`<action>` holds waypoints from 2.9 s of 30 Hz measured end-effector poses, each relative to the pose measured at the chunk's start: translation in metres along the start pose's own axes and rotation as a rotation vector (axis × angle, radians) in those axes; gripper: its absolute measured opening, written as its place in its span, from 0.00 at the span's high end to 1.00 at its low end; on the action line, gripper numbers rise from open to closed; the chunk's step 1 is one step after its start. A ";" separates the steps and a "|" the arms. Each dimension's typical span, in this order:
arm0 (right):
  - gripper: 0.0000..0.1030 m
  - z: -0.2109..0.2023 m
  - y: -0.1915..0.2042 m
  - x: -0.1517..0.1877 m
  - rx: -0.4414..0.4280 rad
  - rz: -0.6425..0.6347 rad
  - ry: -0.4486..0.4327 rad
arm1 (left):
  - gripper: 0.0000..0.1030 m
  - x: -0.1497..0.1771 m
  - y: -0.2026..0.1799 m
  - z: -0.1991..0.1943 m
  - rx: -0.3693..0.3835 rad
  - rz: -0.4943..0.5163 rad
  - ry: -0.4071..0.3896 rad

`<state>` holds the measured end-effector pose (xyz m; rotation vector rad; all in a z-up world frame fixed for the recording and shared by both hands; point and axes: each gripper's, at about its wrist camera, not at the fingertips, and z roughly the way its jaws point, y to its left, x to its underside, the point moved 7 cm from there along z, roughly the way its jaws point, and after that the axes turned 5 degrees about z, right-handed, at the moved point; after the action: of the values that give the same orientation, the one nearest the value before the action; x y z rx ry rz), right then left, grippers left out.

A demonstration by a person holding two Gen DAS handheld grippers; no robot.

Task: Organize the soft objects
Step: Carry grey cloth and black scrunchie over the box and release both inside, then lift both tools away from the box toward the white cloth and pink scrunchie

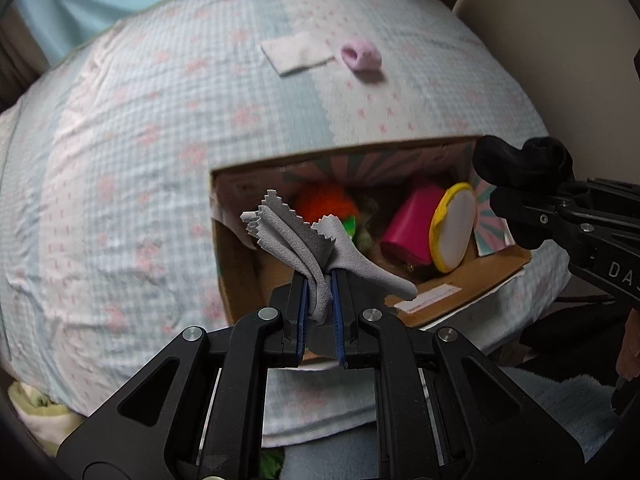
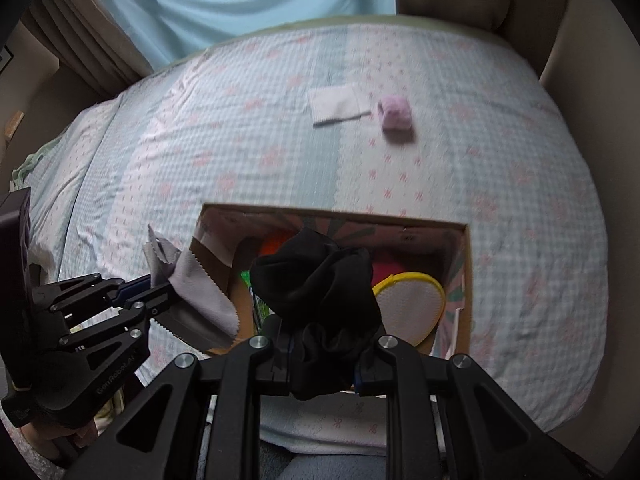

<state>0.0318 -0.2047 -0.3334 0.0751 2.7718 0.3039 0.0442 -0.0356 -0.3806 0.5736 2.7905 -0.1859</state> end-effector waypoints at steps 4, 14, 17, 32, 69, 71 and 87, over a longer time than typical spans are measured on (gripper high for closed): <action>0.82 0.021 0.001 -0.001 -0.028 -0.023 0.054 | 0.91 -0.001 0.000 0.021 0.009 -0.028 0.058; 0.82 0.064 -0.008 -0.014 -0.069 -0.023 0.182 | 0.91 -0.010 0.003 0.052 -0.023 -0.037 0.133; 0.76 0.078 -0.014 -0.015 -0.076 -0.011 0.206 | 0.66 -0.010 0.005 0.060 -0.035 -0.038 0.151; 0.01 0.094 -0.031 -0.022 -0.135 0.074 0.175 | 0.00 -0.013 0.016 0.049 -0.068 -0.057 0.125; 0.01 -0.129 0.015 -0.047 0.072 -0.032 -0.305 | 0.00 -0.046 0.029 -0.184 -0.175 -0.117 -0.351; 0.01 -0.145 0.018 -0.049 0.084 -0.030 -0.338 | 0.00 -0.051 0.027 -0.199 -0.174 -0.120 -0.385; 0.01 -0.202 0.019 -0.066 0.140 0.029 -0.493 | 0.00 -0.103 0.021 -0.241 -0.167 -0.112 -0.519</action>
<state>0.0235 -0.2326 -0.1221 0.1970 2.2991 0.0815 0.0830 -0.0103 -0.1223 0.2771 2.3034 -0.1035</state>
